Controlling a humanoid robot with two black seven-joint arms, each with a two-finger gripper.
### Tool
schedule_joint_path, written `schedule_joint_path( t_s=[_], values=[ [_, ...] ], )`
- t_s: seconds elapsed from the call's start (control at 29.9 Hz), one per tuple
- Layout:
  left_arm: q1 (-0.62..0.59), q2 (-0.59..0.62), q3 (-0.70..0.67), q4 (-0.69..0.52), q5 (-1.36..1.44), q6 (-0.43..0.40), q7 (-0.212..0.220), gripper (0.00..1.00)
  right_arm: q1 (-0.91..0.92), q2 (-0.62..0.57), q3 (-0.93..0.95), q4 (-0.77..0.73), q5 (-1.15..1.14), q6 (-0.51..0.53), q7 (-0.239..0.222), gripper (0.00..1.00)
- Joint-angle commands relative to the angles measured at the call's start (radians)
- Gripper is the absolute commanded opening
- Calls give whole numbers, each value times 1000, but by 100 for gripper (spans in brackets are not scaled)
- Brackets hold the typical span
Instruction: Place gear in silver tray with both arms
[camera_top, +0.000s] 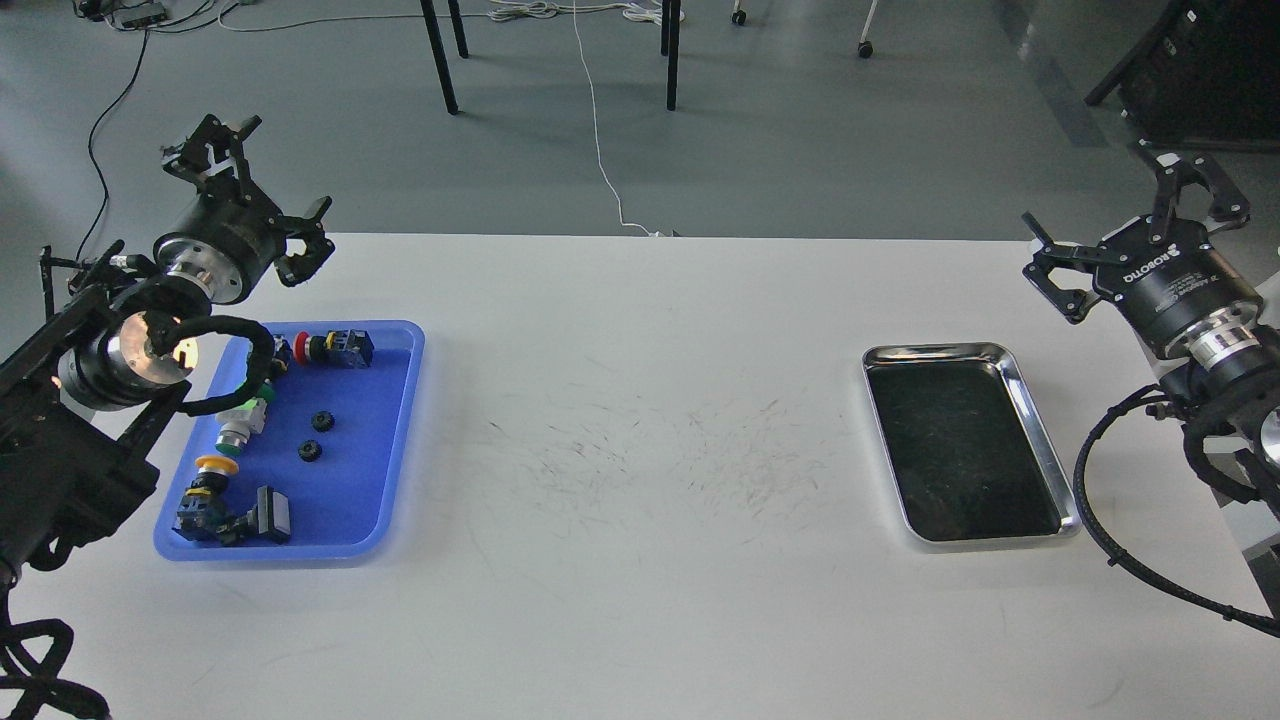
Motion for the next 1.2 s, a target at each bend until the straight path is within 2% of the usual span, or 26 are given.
schedule_joint_path(
  t_s=[0.0,0.6,0.7,0.84,1.17],
  values=[
    [-1,0,2,-1,4,1,-9,98,-2,11,19,-5,-1,-4,3,99],
    [-1,0,-31,14,-10,-10,-13,98,-3,13,5,-6,-1,-3,1,99],
    [0,2,-23,14,1,-39,-20,98,-3,13,2,-5,-1,-3,1,99],
    [0,0,-18,14,3,-50,-55,98,-3,13,5,-5,-1,-1,1,99],
    [-1,0,-15,13,4,-50,-58,98,-3,14,8,-8,-2,-3,1,99]
  ],
)
